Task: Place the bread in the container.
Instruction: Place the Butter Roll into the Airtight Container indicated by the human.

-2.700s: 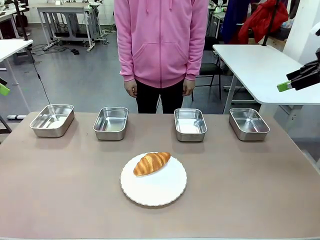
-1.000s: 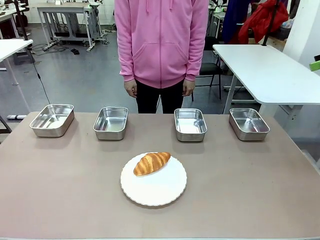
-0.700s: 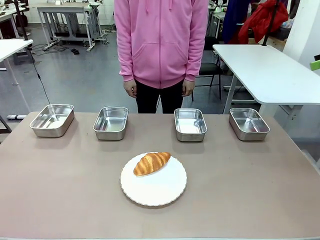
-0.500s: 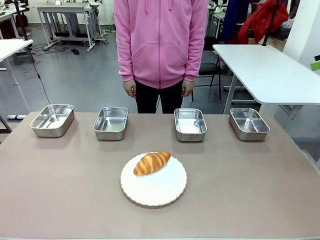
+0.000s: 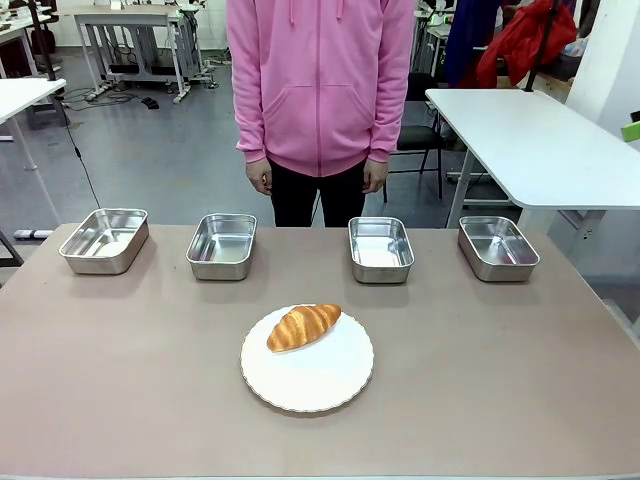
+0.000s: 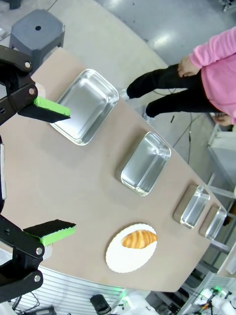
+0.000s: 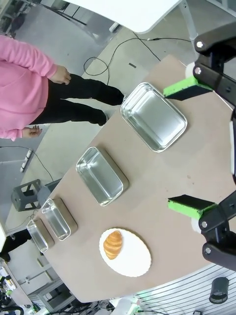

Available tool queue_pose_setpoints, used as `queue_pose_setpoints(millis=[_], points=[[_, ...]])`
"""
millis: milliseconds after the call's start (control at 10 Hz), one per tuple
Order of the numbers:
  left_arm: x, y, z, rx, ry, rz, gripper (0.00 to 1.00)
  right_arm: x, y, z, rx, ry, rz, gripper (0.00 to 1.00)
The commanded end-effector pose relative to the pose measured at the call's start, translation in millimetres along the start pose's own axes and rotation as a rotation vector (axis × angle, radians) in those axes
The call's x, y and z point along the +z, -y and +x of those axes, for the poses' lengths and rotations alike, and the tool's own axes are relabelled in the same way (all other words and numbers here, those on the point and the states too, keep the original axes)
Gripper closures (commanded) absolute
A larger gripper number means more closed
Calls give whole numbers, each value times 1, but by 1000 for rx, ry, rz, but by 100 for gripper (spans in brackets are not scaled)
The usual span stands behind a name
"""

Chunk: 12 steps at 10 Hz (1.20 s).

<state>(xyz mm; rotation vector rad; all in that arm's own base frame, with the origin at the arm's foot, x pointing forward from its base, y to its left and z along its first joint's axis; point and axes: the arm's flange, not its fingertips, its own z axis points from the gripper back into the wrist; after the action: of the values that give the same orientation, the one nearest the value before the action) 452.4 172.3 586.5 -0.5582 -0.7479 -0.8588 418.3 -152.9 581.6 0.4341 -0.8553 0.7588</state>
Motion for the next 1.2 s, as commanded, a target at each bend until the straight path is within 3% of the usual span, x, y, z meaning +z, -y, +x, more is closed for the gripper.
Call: queue_pose_setpoints(millis=[0,1100], points=[[0,1,1,-5,4,-2,0,-2,0,-1,5,19,6,0],[0,1,1,-5,4,-2,0,-2,0,-1,5,19,6,0]])
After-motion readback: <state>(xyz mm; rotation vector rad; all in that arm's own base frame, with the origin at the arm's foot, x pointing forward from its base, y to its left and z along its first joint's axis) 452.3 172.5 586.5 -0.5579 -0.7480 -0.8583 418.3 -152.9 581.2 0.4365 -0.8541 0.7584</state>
